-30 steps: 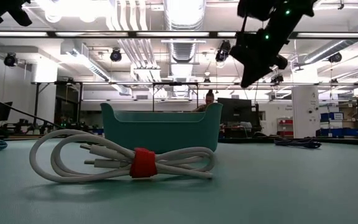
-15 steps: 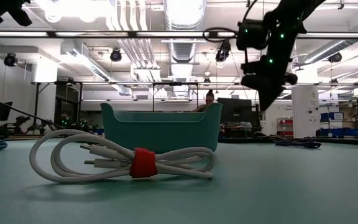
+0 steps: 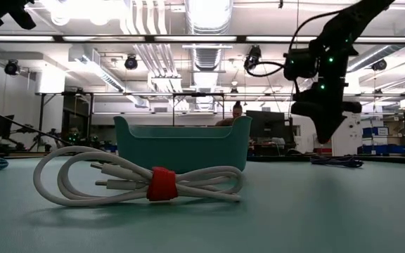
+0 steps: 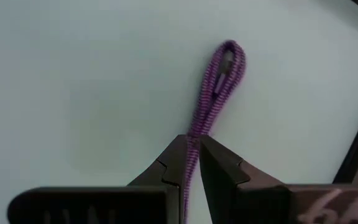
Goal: Pick and place USB-C Cables
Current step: Put the pink charger cable into the green bin
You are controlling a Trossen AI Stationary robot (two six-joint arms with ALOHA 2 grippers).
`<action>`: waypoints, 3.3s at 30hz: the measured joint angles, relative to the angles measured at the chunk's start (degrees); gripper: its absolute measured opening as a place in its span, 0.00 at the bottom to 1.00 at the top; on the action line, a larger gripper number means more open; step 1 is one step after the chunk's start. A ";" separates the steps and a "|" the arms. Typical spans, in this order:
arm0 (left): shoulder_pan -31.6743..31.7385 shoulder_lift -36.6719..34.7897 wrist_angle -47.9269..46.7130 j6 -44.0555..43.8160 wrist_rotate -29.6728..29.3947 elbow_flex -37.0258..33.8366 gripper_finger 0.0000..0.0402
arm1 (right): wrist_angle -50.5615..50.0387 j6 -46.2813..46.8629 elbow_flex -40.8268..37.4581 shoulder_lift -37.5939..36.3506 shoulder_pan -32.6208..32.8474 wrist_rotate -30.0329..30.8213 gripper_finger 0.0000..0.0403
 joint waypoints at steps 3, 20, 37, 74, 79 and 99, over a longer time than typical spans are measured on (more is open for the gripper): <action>0.00 0.00 0.10 0.02 0.00 0.01 0.00 | 0.01 -0.14 -0.72 0.00 -2.05 -0.04 0.08; 0.00 0.00 0.23 0.02 0.00 0.01 0.00 | 5.19 -0.50 -2.26 0.00 -6.71 -2.60 0.13; 0.00 0.00 0.23 0.03 0.00 0.01 0.00 | 5.85 1.62 -2.53 0.00 -6.69 -2.58 0.53; 0.00 0.00 0.25 0.02 -0.01 0.01 0.00 | 22.68 2.99 -15.55 1.51 -6.65 -2.43 0.50; -0.02 0.00 0.25 0.04 0.00 0.01 0.00 | 22.52 3.26 -15.46 1.55 -6.62 -2.60 0.39; 0.00 0.00 0.27 0.02 0.00 0.01 0.00 | 22.03 4.26 -15.64 -0.70 -6.67 -4.26 0.06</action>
